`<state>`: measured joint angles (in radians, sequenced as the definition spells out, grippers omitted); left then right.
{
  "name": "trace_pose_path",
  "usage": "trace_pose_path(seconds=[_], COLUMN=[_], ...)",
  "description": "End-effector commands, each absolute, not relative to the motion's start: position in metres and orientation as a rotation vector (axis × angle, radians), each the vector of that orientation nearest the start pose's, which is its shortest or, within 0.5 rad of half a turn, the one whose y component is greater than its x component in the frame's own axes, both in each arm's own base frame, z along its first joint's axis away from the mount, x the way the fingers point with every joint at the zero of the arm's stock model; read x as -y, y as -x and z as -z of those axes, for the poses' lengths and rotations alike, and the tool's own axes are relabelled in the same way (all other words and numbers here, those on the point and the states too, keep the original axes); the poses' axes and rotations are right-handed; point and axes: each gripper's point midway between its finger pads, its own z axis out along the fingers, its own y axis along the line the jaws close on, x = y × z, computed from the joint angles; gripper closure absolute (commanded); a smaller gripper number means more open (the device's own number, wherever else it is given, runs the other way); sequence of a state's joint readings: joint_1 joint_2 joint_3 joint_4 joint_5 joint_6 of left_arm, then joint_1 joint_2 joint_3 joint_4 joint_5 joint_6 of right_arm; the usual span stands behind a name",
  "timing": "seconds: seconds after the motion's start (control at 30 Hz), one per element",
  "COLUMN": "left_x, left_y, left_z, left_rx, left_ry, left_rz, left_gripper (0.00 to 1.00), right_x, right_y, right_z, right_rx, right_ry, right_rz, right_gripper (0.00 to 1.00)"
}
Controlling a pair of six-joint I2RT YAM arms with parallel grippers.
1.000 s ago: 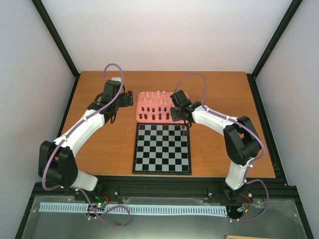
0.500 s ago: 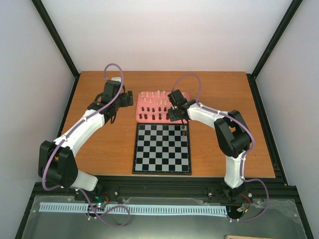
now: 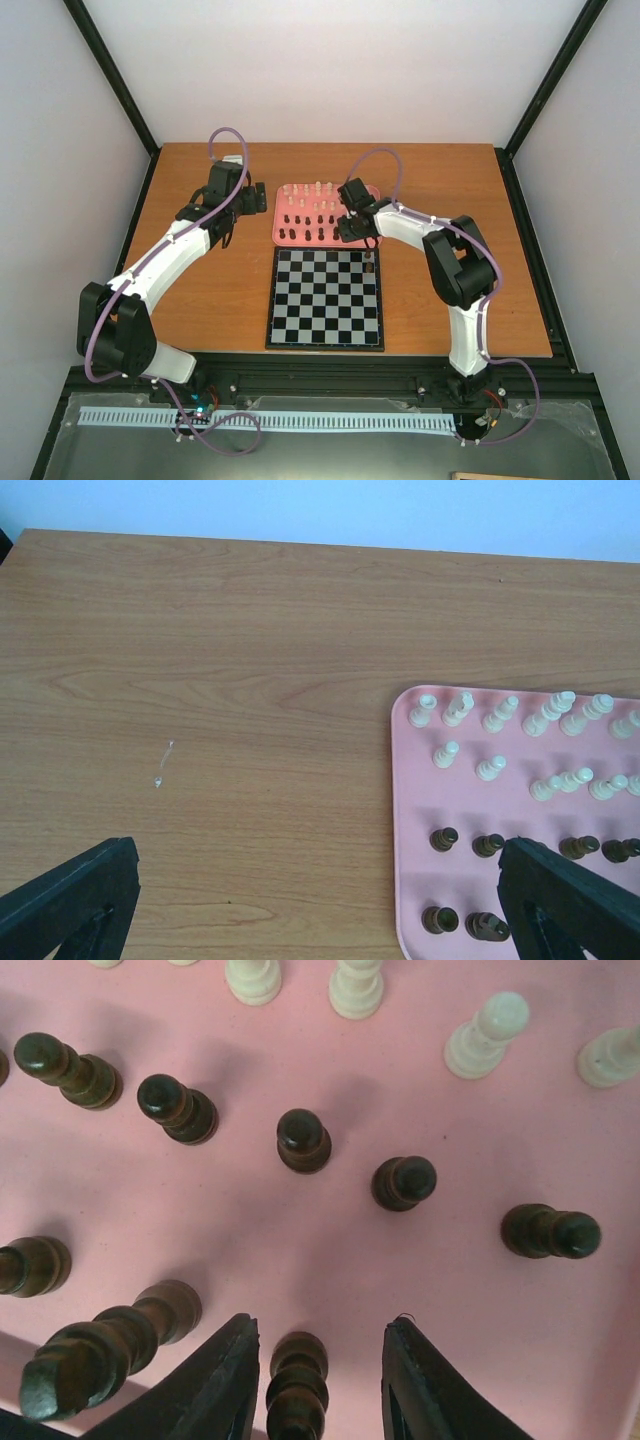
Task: Set up the chess pieces on the board
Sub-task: Pick up the chess piece from the storage box, then place the chess piece on the chessboard.
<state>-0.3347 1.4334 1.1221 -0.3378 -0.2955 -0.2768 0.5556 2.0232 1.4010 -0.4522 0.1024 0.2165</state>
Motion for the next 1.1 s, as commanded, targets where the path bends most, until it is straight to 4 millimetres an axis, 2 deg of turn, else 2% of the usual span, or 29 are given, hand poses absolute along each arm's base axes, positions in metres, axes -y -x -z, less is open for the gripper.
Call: trace_pose_path(seconds=[0.0,0.17,0.37,0.47,0.67,0.83,1.03,1.07], left_x=[0.090,0.090,0.090,0.089,0.090,0.090,0.089,0.089], left_y=[-0.423,-0.423,-0.423,-0.422,-0.422,-0.422,-0.423,-0.423], left_z=[-0.219,-0.220,-0.219,-0.221,-0.220,-0.220,-0.219,-0.219], left_rx=[-2.167,-2.165,-2.168,-2.163,-2.165,-2.165,-2.167,-2.168], left_ry=[0.119,0.120,0.121,0.125,0.124,0.124,0.121,0.121], left_rz=[0.007,0.008,0.006,0.004,0.007,0.007,0.001,0.000], left_gripper=[0.00,0.00,0.00,0.00,0.00,0.00,0.00,0.00], right_x=[-0.247,-0.247,-0.244,-0.244,-0.243,-0.238,-0.222,-0.221], right_y=[-0.429,-0.430,-0.430,-0.431,-0.429,-0.413,-0.372,-0.365], right_z=[-0.040,-0.038,-0.048,-0.062,-0.108,-0.125,-0.134,-0.145], right_rx=[-2.603,-2.607,-2.593,-2.568,-2.483,-2.467,-2.458,-2.435], right_ry=[0.428,0.422,0.413,0.406,0.382,0.362,0.319,0.311], right_rz=[-0.145,-0.149,-0.143,-0.148,-0.195,-0.219,-0.202,-0.210], right_gripper=[0.65,0.77,0.83,0.84,0.84,0.84,0.84,0.84])
